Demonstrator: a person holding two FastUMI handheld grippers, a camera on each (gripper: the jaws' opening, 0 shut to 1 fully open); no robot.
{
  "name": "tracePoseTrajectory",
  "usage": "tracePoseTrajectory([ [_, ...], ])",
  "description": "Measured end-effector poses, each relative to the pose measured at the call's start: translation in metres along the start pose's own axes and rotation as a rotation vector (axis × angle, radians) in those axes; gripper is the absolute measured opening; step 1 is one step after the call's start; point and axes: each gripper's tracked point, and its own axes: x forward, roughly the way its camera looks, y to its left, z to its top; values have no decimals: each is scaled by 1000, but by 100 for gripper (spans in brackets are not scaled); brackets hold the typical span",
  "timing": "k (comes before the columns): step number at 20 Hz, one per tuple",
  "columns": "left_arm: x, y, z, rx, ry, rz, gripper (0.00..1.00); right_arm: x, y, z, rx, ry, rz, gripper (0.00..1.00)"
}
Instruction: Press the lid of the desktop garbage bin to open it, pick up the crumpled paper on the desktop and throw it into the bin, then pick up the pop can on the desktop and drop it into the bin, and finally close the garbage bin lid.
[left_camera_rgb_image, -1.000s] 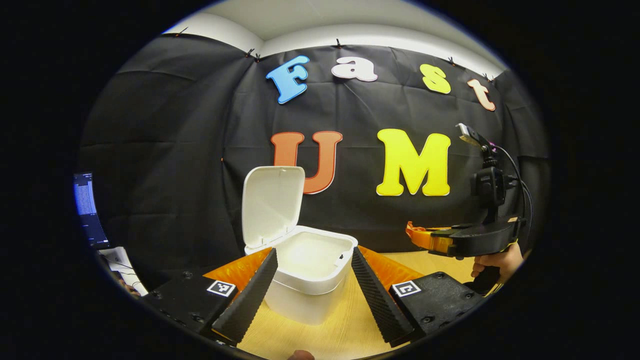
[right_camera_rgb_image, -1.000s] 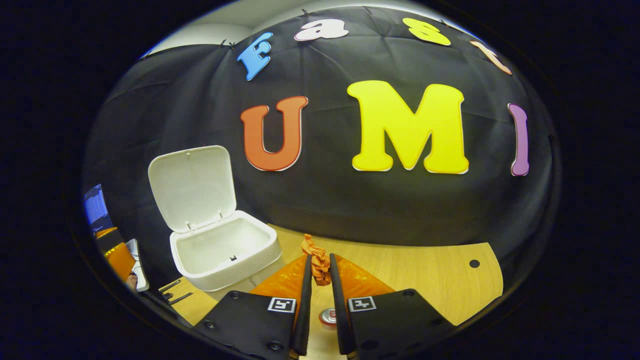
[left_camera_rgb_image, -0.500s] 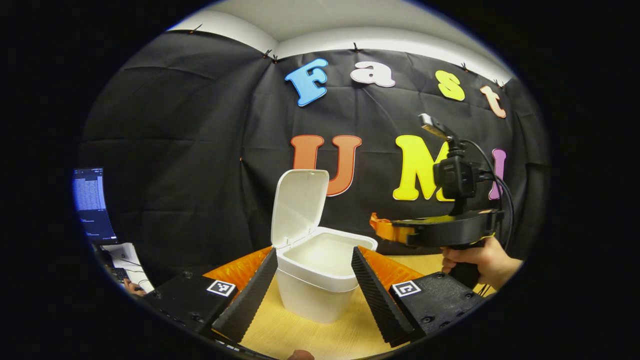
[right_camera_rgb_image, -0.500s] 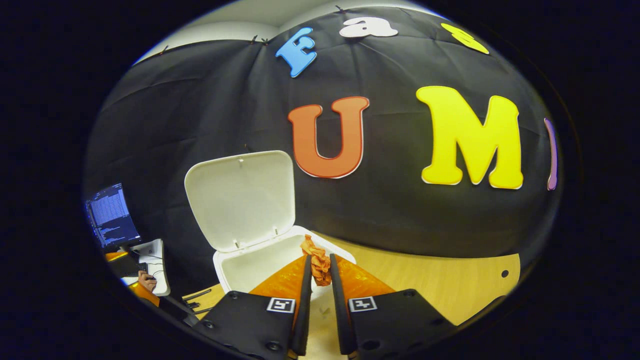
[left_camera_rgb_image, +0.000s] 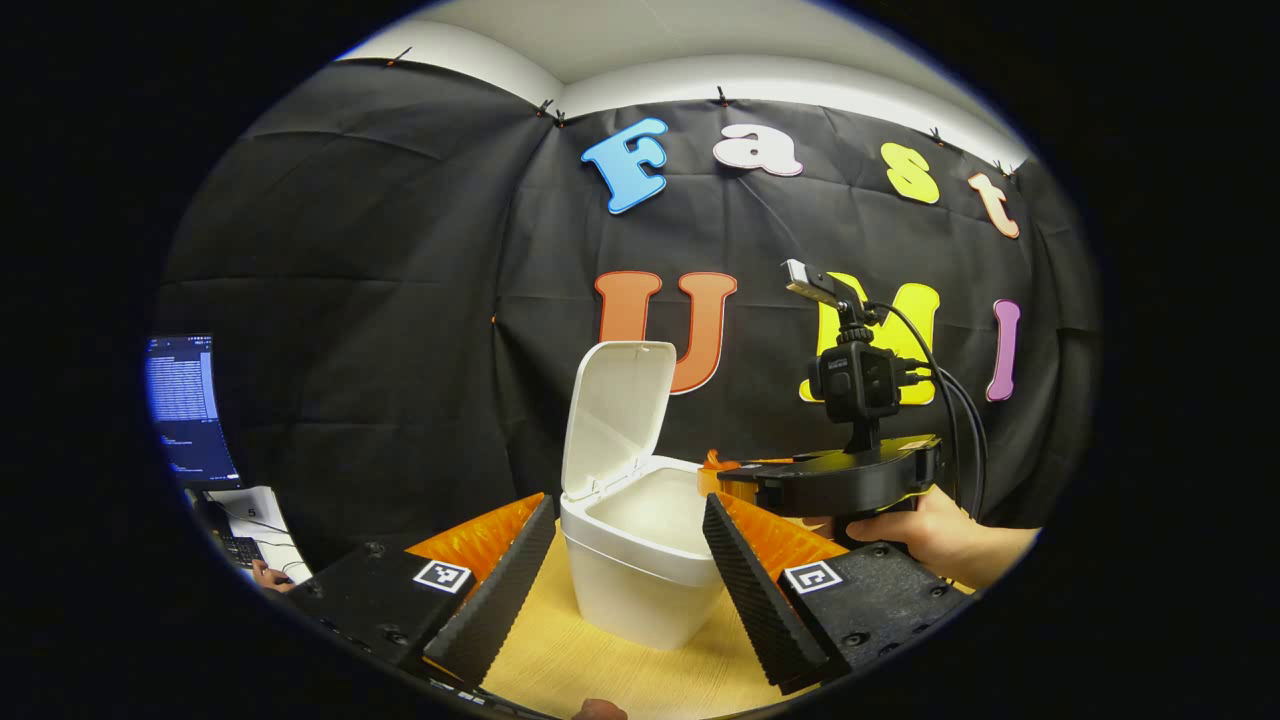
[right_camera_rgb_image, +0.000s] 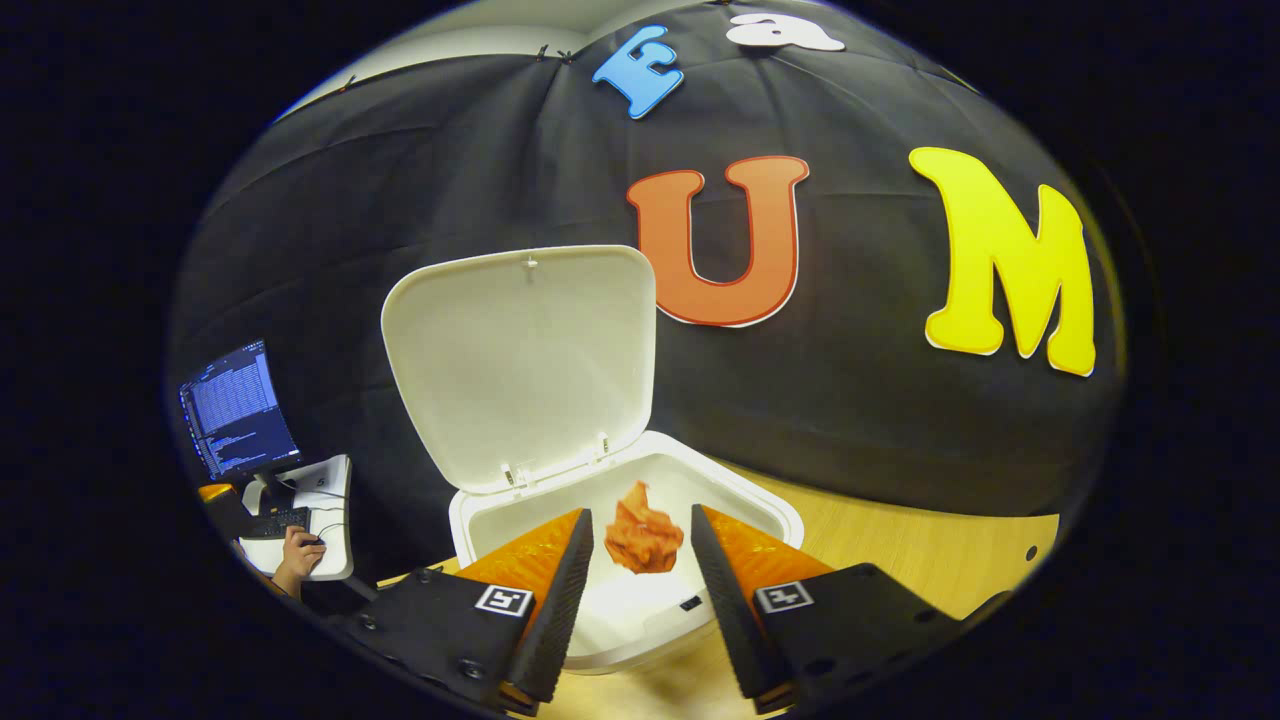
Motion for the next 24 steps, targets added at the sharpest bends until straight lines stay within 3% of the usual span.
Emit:
tracePoseTrajectory([
  [2,1,1,-3,5,3,2,98,-3,-6,0,14,-5,-4,76],
  [4,4,0,-5,14,7,0,98,-7,-15,0,23,-15,-26,81],
  [9,16,-29,-7,29,12,-50,97,-35,-56,2,33,-52,-117,85],
  [13,25,-64,-17,40,20,-140,97,-80,-97,12,52,-133,-209,86],
  [18,38,-125,-33,29,16,-288,98,-159,-159,28,23,-276,-390,86],
  [24,56,-192,-67,8,48,-442,98,-238,-212,28,7,-368,-580,86],
])
